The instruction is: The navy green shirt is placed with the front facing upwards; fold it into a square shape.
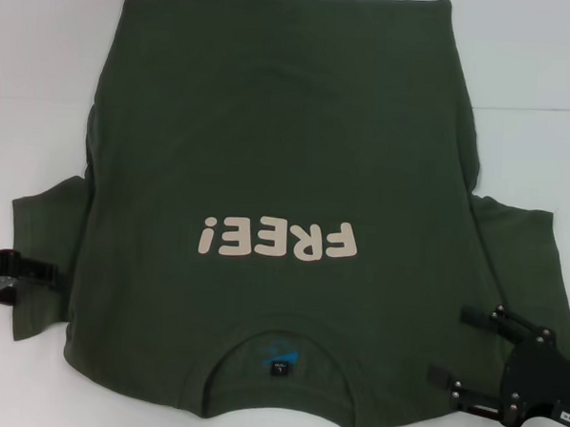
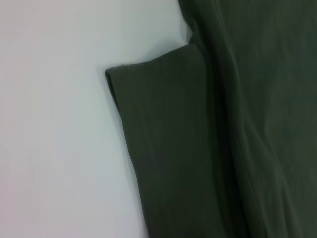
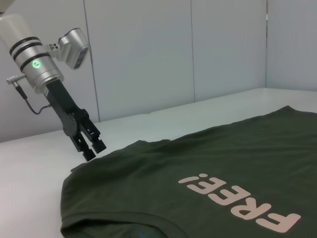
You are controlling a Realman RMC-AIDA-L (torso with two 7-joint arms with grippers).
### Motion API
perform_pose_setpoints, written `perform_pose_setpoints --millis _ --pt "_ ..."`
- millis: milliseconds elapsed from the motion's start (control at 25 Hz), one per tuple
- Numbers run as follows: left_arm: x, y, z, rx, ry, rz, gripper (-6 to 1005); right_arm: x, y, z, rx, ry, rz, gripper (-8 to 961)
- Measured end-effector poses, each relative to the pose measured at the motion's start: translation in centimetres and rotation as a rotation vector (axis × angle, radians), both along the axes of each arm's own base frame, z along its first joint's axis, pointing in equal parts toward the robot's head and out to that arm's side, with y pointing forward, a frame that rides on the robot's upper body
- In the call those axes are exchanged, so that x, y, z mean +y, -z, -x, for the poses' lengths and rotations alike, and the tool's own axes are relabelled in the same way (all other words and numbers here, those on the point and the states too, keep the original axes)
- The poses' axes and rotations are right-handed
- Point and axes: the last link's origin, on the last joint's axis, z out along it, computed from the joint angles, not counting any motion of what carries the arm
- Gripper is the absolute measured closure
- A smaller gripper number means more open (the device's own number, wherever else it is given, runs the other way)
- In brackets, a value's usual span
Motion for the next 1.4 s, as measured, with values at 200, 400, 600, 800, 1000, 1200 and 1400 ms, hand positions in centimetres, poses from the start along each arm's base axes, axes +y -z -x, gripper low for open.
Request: perform_pose_setpoints --millis 200,400,600,800,1000,1200,1400 --pt "-0.01 0.18 0.0 -0.002 -0.001 0.001 160 0.07 0.01 -0.01 -0.002 0.001 -0.001 13" --pt "0.1 0.14 -0.05 0.0 0.001 -0.001 163 0.09 0.02 -0.06 -0.005 0.003 -0.002 13" --pt "0.25 -0.44 0.06 0.014 -0.001 -0.011 167 0.15 0.02 -0.05 -0.006 0.003 -0.002 13" --pt "0.11 -0.2 0.15 0.036 0.0 0.01 170 0.2 0.02 -0.03 -0.007 0.003 -0.003 12" --pt "0.1 -0.15 0.15 0.035 0.0 0.011 173 0.27 0.02 0.0 -0.008 0.001 -0.003 12" --pt "0.15 -0.01 0.03 0.032 0.002 0.013 176 0.3 0.02 0.02 -0.008 0.001 -0.003 12" --pt "0.3 0.15 -0.1 0.038 0.008 0.017 179 0.38 0.02 0.08 -0.008 -0.002 -0.003 12"
